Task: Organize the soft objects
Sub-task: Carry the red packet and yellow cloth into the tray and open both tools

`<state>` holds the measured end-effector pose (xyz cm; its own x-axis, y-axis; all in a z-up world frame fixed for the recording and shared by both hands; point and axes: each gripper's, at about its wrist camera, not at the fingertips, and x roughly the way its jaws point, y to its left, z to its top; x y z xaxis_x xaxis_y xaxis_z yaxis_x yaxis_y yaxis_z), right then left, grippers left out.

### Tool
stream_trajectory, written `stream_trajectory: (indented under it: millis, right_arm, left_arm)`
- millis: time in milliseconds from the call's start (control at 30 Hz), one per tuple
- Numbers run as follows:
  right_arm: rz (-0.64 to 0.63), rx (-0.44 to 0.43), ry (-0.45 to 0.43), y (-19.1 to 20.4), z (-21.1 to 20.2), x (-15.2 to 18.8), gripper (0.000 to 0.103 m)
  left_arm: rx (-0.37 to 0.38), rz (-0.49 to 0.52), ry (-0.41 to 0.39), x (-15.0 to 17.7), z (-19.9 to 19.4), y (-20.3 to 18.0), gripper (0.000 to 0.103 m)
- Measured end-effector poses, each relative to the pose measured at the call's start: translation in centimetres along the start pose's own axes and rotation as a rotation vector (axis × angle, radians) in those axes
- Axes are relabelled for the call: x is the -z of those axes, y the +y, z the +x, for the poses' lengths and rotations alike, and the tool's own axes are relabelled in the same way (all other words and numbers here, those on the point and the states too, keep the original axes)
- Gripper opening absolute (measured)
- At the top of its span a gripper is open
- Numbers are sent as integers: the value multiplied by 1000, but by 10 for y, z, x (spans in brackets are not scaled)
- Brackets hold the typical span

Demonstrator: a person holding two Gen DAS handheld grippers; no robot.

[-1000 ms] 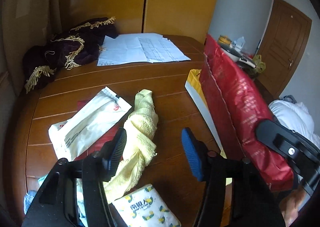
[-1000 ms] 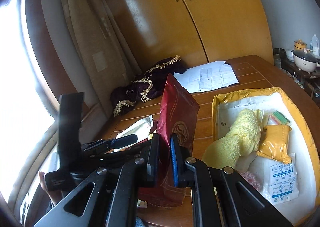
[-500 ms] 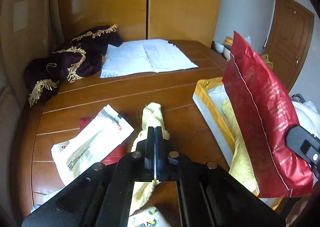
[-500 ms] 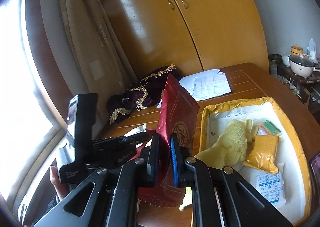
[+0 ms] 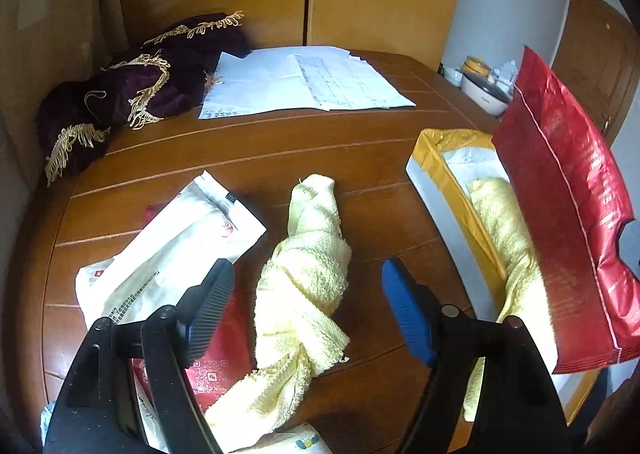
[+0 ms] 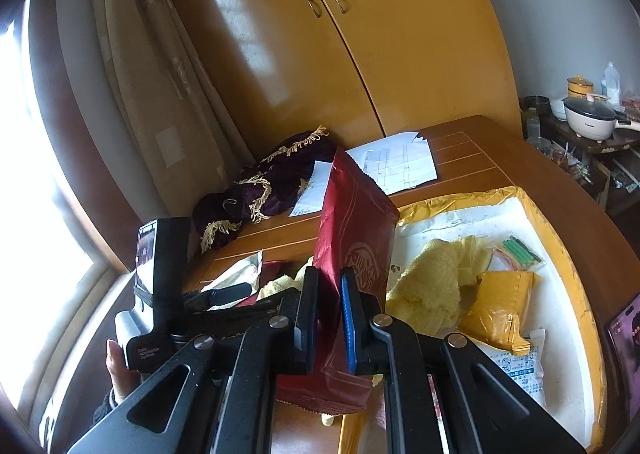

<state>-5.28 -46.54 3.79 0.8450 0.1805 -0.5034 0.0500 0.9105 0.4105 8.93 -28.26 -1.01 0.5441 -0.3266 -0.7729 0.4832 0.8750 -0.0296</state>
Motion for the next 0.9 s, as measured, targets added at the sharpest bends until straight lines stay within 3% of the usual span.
stream_trajectory:
  millis: [33, 133, 300, 433, 600, 733, 900]
  right_arm:
    - [-3, 2, 4, 0, 1, 1, 11]
    - [-3, 3, 10, -1, 3, 1, 11]
    - [6, 7, 6, -5, 1, 0, 11]
    - [-2, 16, -16, -8, -10, -6, 11]
    - [8, 34, -84, -21, -35, -24, 11]
    - [-24, 133, -121, -35, -45, -37, 11]
    - [-53, 226, -34, -57, -19, -41, 11]
  left_arm:
    - [-24, 26, 18, 1, 4, -4, 75]
    - [-74, 91, 59, 7, 13, -13, 41]
    - [-59, 93, -3, 7, -6, -13, 39]
    - [139, -5, -164, -2, -67, -7, 39]
    - [276, -75, -286, -19, -119, -25, 39]
    - [390, -158, -280, -38, -117, -44, 39]
    - [469, -249, -138, -62, -63, -71, 39]
